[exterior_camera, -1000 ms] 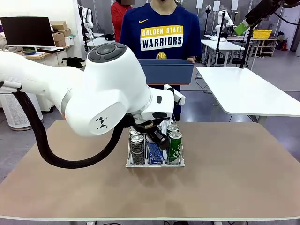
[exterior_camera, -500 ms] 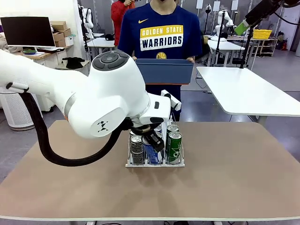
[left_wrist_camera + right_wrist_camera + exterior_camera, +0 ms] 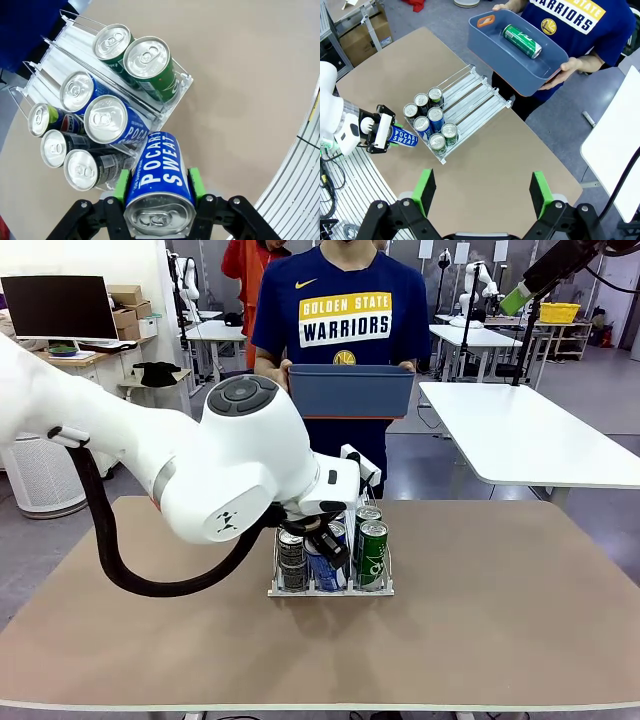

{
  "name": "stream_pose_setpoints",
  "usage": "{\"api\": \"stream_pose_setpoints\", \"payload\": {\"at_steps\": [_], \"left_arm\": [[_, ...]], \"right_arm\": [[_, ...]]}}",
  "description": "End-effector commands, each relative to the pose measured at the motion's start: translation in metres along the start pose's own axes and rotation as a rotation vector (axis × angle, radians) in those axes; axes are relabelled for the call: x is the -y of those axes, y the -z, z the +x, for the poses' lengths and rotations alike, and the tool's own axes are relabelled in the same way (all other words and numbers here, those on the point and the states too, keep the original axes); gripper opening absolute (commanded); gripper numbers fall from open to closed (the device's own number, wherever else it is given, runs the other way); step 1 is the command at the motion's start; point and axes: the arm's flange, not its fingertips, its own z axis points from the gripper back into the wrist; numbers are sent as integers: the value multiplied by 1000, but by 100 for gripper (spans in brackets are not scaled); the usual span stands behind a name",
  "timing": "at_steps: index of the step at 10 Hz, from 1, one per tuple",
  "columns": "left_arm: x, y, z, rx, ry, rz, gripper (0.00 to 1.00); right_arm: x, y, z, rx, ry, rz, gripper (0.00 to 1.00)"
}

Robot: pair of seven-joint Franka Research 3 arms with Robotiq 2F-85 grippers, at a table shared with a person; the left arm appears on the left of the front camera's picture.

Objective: Fill the beverage cans into the dispenser.
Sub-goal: Place the picked Ionic drink in the line of the Automatic Can Dispenser with the same cans.

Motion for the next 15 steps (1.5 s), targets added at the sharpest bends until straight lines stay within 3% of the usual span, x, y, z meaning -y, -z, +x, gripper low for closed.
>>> {"api": "stream_pose_setpoints", "payload": {"at_steps": [1,6,9,15], "left_arm": [[-6,13,6,39,0,12,57],[-36,37,12,143,-29,123,57],[-46,46,14,142,-30,164,57],[-38,80,16,17,-33,-43,57]], "right_arm": [[0,0,0,0,0,0,100],[0,0,0,0,0,0,100],[0,0,0,0,0,0,100],[0,0,0,0,0,0,100]]}}
